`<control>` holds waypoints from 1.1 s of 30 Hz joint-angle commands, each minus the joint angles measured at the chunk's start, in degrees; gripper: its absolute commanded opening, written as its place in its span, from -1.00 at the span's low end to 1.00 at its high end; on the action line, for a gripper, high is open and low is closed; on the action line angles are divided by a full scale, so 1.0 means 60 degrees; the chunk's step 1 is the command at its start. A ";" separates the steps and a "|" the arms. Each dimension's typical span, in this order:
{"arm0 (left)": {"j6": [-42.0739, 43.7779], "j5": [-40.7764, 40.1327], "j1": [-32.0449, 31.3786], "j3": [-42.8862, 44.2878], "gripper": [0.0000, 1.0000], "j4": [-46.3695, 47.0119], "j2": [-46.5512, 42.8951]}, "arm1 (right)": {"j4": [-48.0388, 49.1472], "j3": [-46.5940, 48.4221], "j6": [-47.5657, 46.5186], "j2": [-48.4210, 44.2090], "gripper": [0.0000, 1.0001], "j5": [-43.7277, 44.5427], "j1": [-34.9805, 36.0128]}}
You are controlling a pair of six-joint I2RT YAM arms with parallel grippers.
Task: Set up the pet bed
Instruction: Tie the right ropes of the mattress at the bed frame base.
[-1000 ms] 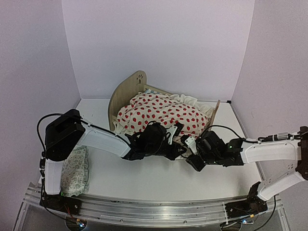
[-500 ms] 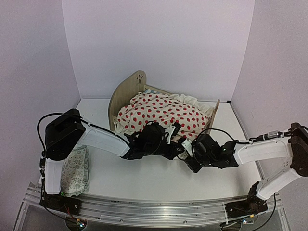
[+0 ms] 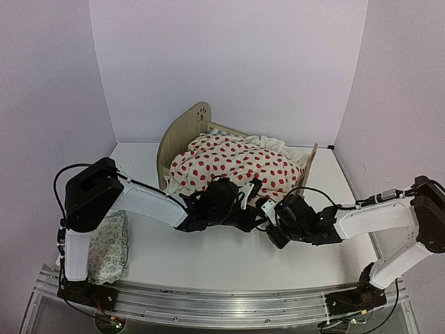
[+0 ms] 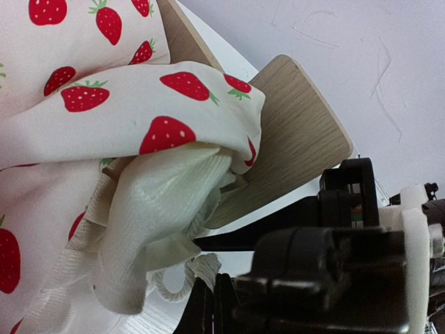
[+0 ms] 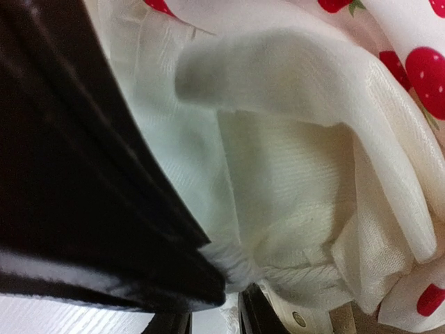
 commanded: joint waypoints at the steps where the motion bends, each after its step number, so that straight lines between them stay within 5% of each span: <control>1: -0.0112 0.0209 0.0089 -0.0044 -1.00 0.0399 -0.0312 | 0.0665 -0.0053 -0.0222 0.0162 -0.62 0.0481 -0.0034; 13: -0.0149 0.0345 0.0210 0.0043 -1.00 0.0411 -0.0273 | 0.0695 -0.0284 -0.0109 -0.0098 -0.99 0.0193 -0.0031; 25: -0.0160 0.0409 0.0249 0.0218 -0.98 0.0385 -0.0195 | 0.0524 -0.0632 0.0291 -0.0892 -1.00 -0.0452 -0.0022; 30: -0.0131 0.0461 0.0258 0.0774 -0.74 -0.0174 0.0115 | 0.0053 -0.0585 0.0432 -0.1175 -1.00 -0.0865 -0.0023; 33: -0.0206 0.0347 0.0250 0.0992 -0.15 -0.0431 0.0164 | -0.0158 -0.0626 0.0634 -0.1380 -1.00 -0.0952 -0.0024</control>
